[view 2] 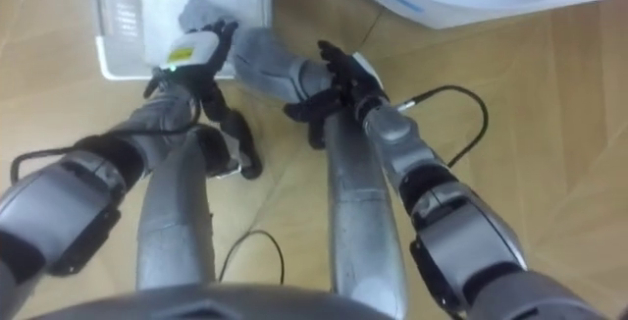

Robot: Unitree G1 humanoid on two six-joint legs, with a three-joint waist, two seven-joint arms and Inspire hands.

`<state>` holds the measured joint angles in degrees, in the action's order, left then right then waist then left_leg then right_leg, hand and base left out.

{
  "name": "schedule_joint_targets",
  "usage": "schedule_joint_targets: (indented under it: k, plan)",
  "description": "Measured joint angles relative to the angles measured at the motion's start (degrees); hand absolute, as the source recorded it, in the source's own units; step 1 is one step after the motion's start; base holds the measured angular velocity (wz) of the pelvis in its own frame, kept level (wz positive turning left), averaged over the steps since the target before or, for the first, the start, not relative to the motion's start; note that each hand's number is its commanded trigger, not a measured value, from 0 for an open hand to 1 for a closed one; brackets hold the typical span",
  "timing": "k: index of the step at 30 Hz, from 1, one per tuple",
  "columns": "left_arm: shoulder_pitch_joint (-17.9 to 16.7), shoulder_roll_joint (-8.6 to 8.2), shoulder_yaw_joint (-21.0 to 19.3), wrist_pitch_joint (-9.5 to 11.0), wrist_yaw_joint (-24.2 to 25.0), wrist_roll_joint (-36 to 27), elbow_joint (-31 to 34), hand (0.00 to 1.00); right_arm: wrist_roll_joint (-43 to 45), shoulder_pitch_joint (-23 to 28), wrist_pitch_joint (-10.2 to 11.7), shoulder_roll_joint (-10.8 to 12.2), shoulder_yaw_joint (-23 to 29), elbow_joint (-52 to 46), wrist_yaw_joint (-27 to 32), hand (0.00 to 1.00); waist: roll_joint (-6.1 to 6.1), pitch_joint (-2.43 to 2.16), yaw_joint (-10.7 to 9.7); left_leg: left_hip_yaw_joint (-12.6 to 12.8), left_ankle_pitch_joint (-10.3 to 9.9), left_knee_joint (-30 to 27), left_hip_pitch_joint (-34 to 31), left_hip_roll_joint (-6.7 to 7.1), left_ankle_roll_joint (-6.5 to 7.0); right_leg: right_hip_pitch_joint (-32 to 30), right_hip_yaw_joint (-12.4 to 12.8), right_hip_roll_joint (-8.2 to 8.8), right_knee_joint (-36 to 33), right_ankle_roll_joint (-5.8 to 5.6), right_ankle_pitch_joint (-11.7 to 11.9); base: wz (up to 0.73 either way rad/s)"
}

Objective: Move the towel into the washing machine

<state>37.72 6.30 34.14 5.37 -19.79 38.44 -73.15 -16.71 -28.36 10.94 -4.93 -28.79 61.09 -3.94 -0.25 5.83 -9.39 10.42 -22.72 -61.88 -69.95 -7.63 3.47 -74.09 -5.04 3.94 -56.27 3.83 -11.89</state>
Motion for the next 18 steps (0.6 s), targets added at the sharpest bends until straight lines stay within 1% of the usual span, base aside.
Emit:
schedule_joint_targets:
  k: [1, 3, 4, 7, 13, 14, 15, 16, 17, 18]
  plan:
    - [0.48, -0.35, 0.91, 0.06, -0.01, 0.02, 0.00, 0.00, -0.89, -0.04, 0.17, -0.01, -0.25, -0.23, 0.00, 0.00, 0.00, 0.00, -0.15, 0.00, -0.09, -0.06, -0.31, -0.13, -0.07, -0.35, -0.01, -0.07, -0.15, 0.03, -0.02, -0.08]
    - [1.21, -0.40, 2.37, 0.14, -0.01, 0.03, 0.00, 0.00, -1.83, -0.34, 0.21, -0.02, -0.94, -0.28, 0.01, 0.00, 0.00, 0.00, -0.31, 0.00, -0.32, -0.27, -0.67, -0.66, -0.14, -0.74, -0.11, -0.29, -0.28, 0.21, -0.23, -0.05]
    - [1.62, -0.60, 2.81, 0.15, -0.01, 0.02, 0.00, 0.00, -2.36, -0.55, 0.21, -0.25, -1.53, -0.34, -0.01, 0.00, -0.01, 0.00, -0.39, -0.01, -0.45, -0.53, -0.89, -0.67, -0.11, -1.00, -0.15, -0.53, -0.42, 0.32, -0.41, -0.08]
    - [2.53, -0.25, 3.29, 0.14, -0.01, 0.71, 0.00, 0.00, -3.26, -1.04, 0.22, -0.34, -2.63, -0.35, -0.07, 0.00, -0.01, 0.00, -0.63, -0.64, -0.80, -0.86, -1.49, -0.75, -0.66, -1.35, -0.52, -0.85, -0.66, 0.63, -0.83, -0.02]
    - [2.76, -0.13, 3.82, 0.22, 0.00, 3.61, 0.07, 0.00, -3.42, -1.43, 0.23, -0.30, -2.58, -0.28, -1.18, 0.00, -0.01, 0.00, -1.20, -1.28, -1.19, -0.92, -1.89, -1.24, -1.32, -1.40, -1.43, -1.17, -0.63, 1.23, -1.58, 0.00]
    - [2.77, -0.13, 3.82, 0.28, 0.00, 3.97, 0.10, 0.07, -3.42, -1.46, 0.24, -0.29, -2.57, -0.28, -1.24, 0.00, -0.01, 0.00, -1.20, -1.30, -1.21, -0.92, -1.95, -1.31, -1.36, -1.45, -1.52, -1.19, -0.63, 1.28, -1.64, 0.00]
    - [2.76, -0.12, 3.84, 0.44, 0.00, 4.51, 0.25, 0.84, -3.47, -1.48, 0.30, -0.29, -2.55, -0.37, -1.32, 0.00, -0.01, -0.01, -1.20, -1.43, -1.24, -0.93, -2.21, -1.47, -1.41, -1.68, -1.62, -1.24, -0.64, 1.39, -1.73, 0.00]
    - [2.76, -0.12, 3.90, 0.51, 0.01, 4.61, 0.85, 1.00, -3.51, -1.50, 0.48, -0.31, -2.54, -0.78, -1.49, 0.00, -0.01, -0.01, -1.19, -1.49, -1.24, -0.93, -2.70, -1.50, -1.43, -2.24, -1.65, -1.27, -0.69, 1.45, -1.76, 0.00]
    - [2.76, -0.12, 3.93, 0.55, 0.01, 4.66, 1.27, 1.00, -3.52, -1.53, 0.63, -0.32, -2.53, -0.91, -1.64, 0.00, -0.01, -0.01, -1.21, -1.49, -1.24, -0.94, -3.00, -1.50, -1.44, -2.56, -1.65, -1.26, -0.74, 1.47, -1.77, 0.00]
    - [2.80, -0.13, 3.94, 1.08, 0.01, 4.67, 1.81, 1.00, -3.53, -1.59, 1.07, -0.69, -2.39, -0.92, -1.88, 0.00, -0.01, -0.01, -1.26, -1.50, -1.23, -1.03, -3.66, -1.51, -1.46, -3.21, -1.63, -1.28, -0.91, 1.52, -1.79, 0.00]
